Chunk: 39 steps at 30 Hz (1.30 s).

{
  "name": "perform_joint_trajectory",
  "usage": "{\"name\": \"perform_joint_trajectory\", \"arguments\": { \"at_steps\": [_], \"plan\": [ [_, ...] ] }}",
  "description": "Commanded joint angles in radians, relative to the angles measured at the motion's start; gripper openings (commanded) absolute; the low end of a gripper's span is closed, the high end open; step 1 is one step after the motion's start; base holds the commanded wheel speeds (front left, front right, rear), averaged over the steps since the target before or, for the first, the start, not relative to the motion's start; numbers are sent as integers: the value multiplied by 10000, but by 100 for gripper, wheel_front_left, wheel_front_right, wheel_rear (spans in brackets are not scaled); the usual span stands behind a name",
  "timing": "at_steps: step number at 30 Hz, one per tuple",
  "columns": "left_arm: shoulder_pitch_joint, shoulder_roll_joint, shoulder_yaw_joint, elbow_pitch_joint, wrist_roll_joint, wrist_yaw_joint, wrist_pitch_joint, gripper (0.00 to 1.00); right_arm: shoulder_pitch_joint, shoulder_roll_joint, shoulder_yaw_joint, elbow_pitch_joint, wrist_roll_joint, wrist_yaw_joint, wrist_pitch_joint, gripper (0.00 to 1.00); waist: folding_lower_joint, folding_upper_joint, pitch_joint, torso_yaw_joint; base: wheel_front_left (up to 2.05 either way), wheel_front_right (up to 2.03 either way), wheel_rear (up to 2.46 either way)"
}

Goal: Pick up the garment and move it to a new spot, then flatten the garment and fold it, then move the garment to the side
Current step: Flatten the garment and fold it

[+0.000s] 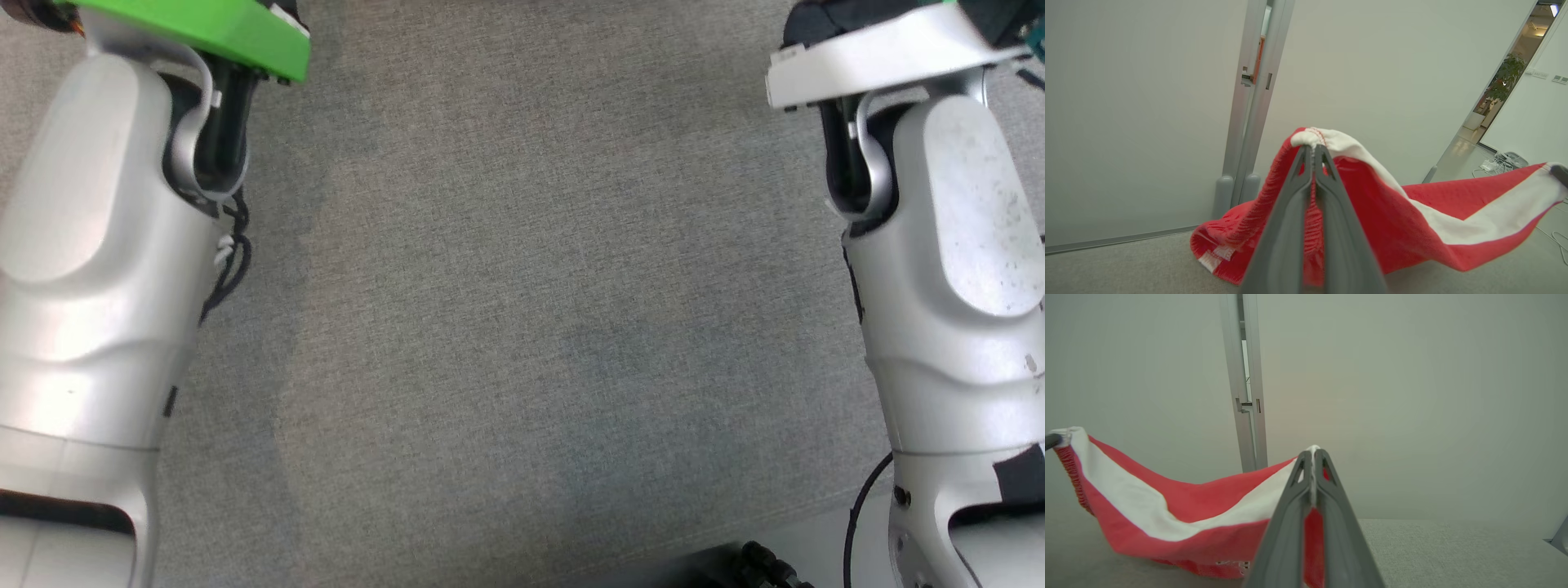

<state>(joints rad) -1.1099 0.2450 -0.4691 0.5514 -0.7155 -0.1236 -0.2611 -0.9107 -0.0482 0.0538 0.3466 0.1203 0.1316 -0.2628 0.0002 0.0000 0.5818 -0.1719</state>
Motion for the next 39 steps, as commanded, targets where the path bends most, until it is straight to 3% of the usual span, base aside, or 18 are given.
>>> {"name": "perform_joint_trajectory", "arguments": {
  "at_steps": [1, 13, 25, 35, 39],
  "plan": [
    [419, -70, 118, -232, 115, -43, -51, 0, 331, -35, -70, -166, 66, -18, -27, 0, -2, 0, 84, 180, 0, 0, 0],
    [4556, -373, 1174, -3830, 537, -74, -46, 0, 3449, -36, -654, -2185, 431, -18, -28, 0, -2, 0, -1530, 365, 0, 0, 0],
    [9120, -747, 1074, -6680, 593, -75, -46, 0, 7049, -35, -988, -4330, 549, -16, -28, 0, -2, 0, -3646, 459, 0, 0, 0],
    [11653, -721, 636, -7763, 700, -76, -47, 0, 9852, -30, -1162, -5745, 525, -16, -29, 0, -2, 0, -3951, 670, 0, 0, 0],
    [12015, -879, 427, -7508, 399, -76, -47, 0, 10004, -33, -1228, -5628, 538, -16, -29, 0, -2, 0, -3721, 806, 0, 0, 0]
  ]
}}
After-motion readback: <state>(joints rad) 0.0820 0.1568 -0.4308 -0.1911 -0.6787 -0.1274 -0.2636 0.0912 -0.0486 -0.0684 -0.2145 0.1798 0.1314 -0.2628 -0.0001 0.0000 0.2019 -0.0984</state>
